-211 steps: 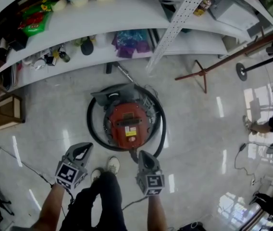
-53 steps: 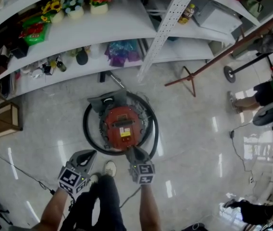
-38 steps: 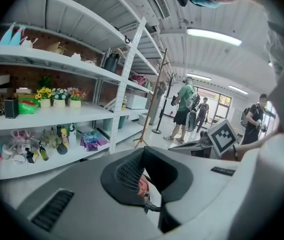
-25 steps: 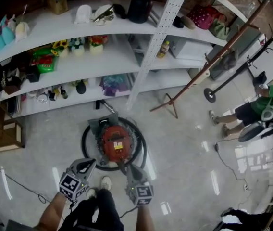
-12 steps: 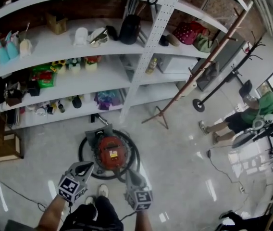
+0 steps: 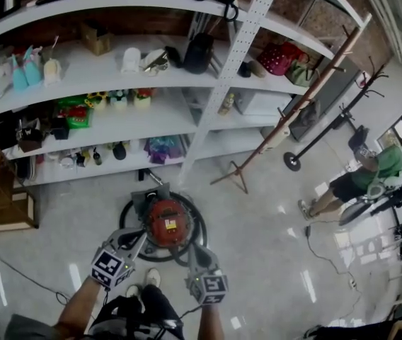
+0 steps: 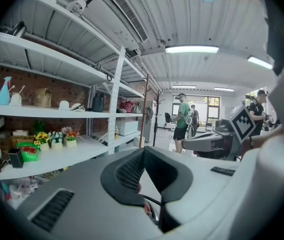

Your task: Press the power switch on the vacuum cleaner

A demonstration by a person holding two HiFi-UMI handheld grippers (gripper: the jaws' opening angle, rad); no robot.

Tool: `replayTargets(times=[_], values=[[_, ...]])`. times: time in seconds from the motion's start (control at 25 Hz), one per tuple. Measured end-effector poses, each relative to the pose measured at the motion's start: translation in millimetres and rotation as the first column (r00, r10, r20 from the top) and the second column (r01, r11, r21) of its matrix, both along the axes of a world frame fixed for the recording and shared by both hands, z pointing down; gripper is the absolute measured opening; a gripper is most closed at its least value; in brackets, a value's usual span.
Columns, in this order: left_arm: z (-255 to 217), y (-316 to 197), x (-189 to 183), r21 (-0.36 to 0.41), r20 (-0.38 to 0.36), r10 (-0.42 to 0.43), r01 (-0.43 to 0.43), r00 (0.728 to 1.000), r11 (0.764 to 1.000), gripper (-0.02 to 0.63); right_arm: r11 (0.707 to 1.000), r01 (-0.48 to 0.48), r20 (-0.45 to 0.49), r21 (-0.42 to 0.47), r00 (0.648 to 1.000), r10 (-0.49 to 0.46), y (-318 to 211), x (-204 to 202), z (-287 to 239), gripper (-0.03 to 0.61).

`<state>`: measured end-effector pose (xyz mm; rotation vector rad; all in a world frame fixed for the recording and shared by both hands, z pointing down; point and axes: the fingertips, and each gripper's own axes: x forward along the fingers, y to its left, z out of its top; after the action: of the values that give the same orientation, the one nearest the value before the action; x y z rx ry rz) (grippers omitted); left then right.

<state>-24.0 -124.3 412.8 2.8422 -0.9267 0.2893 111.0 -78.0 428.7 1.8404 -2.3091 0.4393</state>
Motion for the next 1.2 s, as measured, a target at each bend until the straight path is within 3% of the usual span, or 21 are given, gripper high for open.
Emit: replayTargets(times=[0.6,1.0,1.2], values=[[-62.0,23.3,-46.3,0.099,-0.033,-0.031,0.035,0.999,0.994,0.008,0.996,-0.022,-0.045,0.088,0.999,0.026,41.9,-16.6,-64.9,0.012],[-92.9,60.5,-84.7,0.167,-0.07,-0.011,0.023,0.998,0.986,0.008,0.981,-0.069,-0.083,0.183,0.993,0.085,96.1,-29.9,-98.6,0.012],[-96.0,71.6,-97.3,0.184,-0.068,-0.015,0.027,0.998,0.983,0.008,0.977,-0.102,-0.086,0.186,0.989,0.12,120.1,-30.0,-102.3,0.012]])
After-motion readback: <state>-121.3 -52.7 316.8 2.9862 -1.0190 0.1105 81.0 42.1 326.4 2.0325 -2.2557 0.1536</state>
